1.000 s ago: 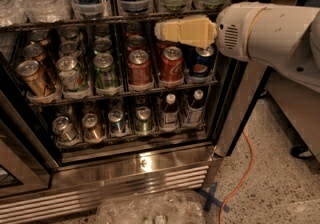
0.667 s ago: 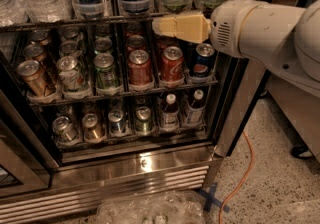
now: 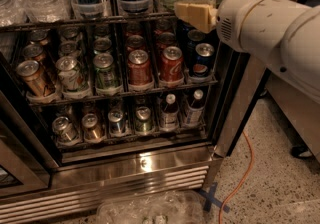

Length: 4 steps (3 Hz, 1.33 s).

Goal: Pick green can from top shelf of fridge

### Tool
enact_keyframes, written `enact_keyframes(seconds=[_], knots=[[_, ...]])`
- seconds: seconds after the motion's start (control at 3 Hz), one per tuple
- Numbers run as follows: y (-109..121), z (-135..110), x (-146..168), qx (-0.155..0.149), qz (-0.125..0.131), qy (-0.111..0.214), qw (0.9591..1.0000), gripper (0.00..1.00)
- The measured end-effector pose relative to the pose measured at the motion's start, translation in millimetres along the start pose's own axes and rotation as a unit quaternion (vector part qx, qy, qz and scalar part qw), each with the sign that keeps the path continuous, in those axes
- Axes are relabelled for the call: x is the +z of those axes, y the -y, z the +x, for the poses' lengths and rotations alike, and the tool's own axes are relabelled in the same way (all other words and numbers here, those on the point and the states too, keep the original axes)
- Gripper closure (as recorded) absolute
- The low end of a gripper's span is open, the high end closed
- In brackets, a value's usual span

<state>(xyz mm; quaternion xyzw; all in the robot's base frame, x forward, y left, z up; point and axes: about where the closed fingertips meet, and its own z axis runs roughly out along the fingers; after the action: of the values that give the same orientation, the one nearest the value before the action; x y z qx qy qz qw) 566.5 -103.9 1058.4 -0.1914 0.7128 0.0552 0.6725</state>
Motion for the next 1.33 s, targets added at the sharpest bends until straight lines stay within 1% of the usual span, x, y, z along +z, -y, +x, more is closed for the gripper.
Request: enact_keyframes(seconds=[0.33,0.67,1.0,1.33], knots=[[13,-10,-7,-0.028,0.036,0.020,0.9988,0.26],[14,-19,0,-0.029,0.049,0.040,0.9976,0.31],[11,-26,13,-0.021,0.051,0.057,0.9969,0.31],[15,-27,21,-0.015,0.056,0.067,0.9960,0.30]])
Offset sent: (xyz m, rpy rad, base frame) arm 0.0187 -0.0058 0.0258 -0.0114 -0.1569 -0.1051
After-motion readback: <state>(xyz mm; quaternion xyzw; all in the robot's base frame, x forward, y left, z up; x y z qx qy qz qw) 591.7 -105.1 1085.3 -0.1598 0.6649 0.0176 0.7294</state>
